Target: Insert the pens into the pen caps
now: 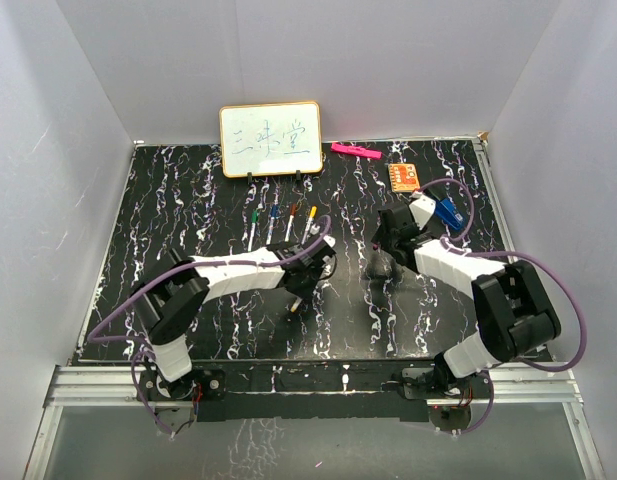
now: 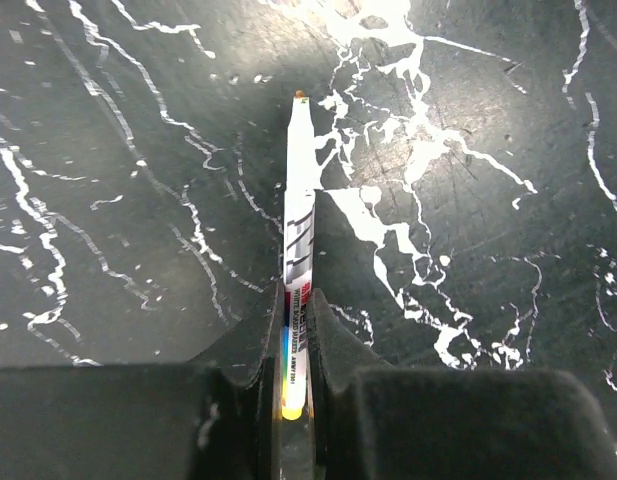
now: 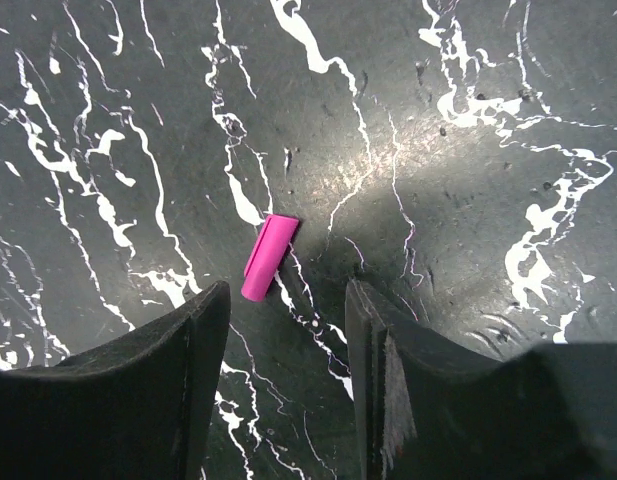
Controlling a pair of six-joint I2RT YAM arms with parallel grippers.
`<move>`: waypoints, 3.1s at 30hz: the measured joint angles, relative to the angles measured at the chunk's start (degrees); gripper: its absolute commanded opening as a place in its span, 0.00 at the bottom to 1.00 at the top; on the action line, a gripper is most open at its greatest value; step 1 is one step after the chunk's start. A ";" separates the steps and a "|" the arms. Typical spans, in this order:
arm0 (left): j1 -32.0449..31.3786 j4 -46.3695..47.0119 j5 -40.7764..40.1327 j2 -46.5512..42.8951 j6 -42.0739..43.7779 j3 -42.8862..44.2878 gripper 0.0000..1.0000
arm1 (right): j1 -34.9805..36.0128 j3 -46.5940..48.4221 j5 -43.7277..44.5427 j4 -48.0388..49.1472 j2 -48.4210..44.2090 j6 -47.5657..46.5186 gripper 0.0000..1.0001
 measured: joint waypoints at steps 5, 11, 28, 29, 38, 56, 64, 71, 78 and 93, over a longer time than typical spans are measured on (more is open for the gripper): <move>0.74 2.62 -0.72 -9.14 0.39 -3.87 0.00 | 0.00 1.14 -0.96 0.13 3.65 -0.48 0.43; 2.73 6.29 -1.09 -18.53 0.63 -6.64 0.00 | 0.00 2.62 -1.60 0.28 6.40 -0.46 0.40; 5.88 9.20 -0.35 -19.65 -0.20 -9.20 0.00 | 1.68 9.16 2.40 0.15 13.75 -1.07 0.32; 5.92 9.35 -0.20 -19.65 -0.26 -9.20 0.00 | 1.86 9.53 2.99 0.09 14.16 -1.18 0.30; 6.03 9.73 0.31 -19.65 -0.72 -9.22 0.00 | 2.80 10.23 6.25 -1.29 15.12 -1.95 0.04; 6.36 14.78 6.62 -18.43 -0.11 -9.64 0.00 | 3.06 9.90 -1.64 -1.64 10.78 -9.14 0.00; 6.36 24.92 12.26 -18.43 -0.76 -14.51 0.00 | 3.10 4.42 -7.52 7.52 -3.80 -14.43 0.00; 6.36 38.73 21.33 -18.03 -3.39 -17.14 0.00 | 3.10 -11.15 -11.21 23.58 -23.78 -15.28 0.00; 6.36 51.01 29.90 -14.08 -8.79 -17.31 0.00 | 3.10 -19.61 -12.22 37.31 -33.90 -14.56 0.00; 6.36 63.52 36.57 -9.20 -14.47 -15.45 0.00 | 3.10 -23.89 -15.74 49.27 -32.74 -10.45 0.00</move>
